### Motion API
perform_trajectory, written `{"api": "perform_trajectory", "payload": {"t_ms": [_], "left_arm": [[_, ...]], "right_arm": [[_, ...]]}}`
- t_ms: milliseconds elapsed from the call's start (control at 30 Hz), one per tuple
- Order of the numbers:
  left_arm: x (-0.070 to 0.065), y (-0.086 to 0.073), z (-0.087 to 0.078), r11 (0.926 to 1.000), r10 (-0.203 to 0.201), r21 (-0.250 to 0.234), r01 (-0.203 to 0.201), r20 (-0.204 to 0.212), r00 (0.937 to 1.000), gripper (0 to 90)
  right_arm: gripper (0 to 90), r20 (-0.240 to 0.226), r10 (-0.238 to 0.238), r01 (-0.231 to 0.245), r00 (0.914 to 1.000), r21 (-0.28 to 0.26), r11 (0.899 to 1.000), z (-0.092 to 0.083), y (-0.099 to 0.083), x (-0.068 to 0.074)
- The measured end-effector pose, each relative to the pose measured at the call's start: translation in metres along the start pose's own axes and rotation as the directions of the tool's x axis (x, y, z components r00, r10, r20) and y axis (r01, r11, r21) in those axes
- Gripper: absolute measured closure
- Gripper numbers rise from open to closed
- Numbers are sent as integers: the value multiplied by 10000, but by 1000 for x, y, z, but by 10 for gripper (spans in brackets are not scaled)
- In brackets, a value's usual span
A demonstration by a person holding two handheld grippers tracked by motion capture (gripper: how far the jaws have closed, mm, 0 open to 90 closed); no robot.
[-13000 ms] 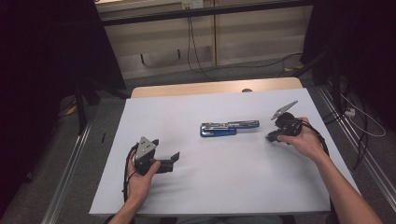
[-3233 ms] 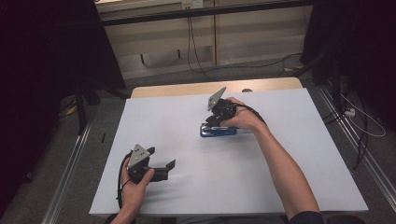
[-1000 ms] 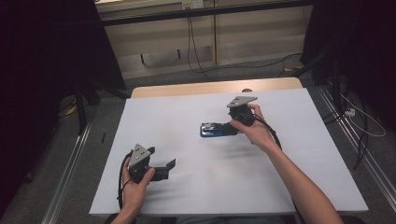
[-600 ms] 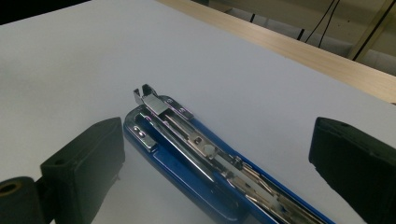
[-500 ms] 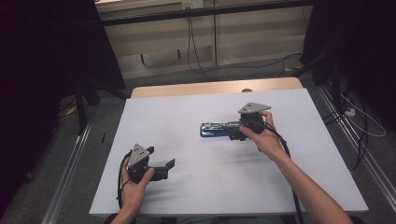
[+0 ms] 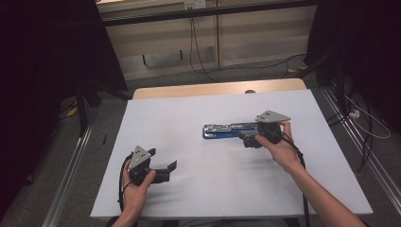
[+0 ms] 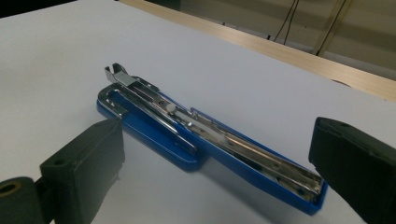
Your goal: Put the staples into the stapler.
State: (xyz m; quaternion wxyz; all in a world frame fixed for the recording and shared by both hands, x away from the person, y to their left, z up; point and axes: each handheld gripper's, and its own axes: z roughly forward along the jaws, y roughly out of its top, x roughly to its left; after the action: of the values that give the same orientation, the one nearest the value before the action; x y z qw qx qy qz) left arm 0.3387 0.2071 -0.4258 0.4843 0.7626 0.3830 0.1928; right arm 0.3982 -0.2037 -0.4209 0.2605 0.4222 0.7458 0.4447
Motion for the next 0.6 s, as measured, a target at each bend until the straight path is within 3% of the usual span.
{"api": "perform_trajectory", "payload": {"t_ms": [167,600], "left_arm": [[0,0,-2,10000,24,-35,-24,1,10000,41],[5,-1,-3,9997,-164,-155,164,-11,9999,42]], "right_arm": [[35,334,145,-129,9993,-488,9987,-10,-7,-1],[34,690,842,-779,9941,-892,9930,-39,-26,-1]]}}
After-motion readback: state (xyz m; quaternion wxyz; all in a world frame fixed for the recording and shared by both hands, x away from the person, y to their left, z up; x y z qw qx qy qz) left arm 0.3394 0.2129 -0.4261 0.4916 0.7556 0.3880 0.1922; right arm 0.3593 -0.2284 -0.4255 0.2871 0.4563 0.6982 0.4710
